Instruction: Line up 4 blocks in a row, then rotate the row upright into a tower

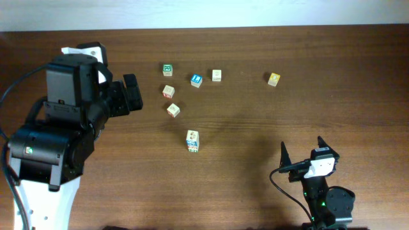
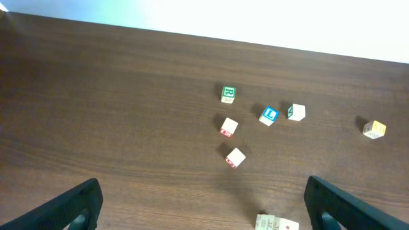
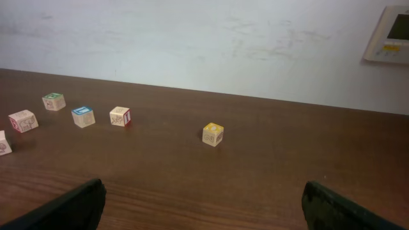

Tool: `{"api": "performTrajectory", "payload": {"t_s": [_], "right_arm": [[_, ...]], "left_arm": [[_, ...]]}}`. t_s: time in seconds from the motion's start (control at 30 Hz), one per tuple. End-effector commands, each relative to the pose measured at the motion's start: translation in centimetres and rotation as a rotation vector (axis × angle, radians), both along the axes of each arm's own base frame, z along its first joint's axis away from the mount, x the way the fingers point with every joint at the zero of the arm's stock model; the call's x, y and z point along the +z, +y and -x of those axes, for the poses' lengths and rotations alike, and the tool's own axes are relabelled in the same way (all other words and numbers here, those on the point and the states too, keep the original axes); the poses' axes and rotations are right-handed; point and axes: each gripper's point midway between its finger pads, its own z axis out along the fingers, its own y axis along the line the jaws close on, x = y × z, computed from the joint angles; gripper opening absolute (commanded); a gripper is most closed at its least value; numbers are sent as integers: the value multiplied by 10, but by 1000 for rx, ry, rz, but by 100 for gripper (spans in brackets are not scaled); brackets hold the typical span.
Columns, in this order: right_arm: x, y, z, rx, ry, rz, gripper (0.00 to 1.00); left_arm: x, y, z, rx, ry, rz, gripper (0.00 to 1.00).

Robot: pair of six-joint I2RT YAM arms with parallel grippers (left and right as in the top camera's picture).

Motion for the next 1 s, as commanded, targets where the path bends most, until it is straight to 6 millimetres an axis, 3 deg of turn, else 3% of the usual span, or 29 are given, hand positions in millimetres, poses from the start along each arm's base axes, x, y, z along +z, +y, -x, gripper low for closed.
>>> {"api": "performTrajectory", "payload": {"t_s": [0.0, 0.5, 0.6, 0.73, 0.83, 0.97], "right_arm": [[-3, 2, 0, 6, 1, 3, 98], [-3, 2, 0, 6, 1, 3, 98], [-3, 2, 0, 6, 2, 3, 98], [-3, 2, 0, 6, 2, 3, 98], [-3, 2, 0, 6, 2, 3, 98], [-3, 2, 0, 6, 2, 3, 98]], "left_arm": [[7, 3, 1, 8, -19, -8, 99], [3, 4, 5, 9, 1, -12, 99], [-1, 21, 11, 61, 16, -99, 99], [-8, 19, 21, -40, -89, -168, 99], [-19, 10, 30, -139, -243, -150, 99], [-57, 23, 50, -139, -405, -145, 99]]}}
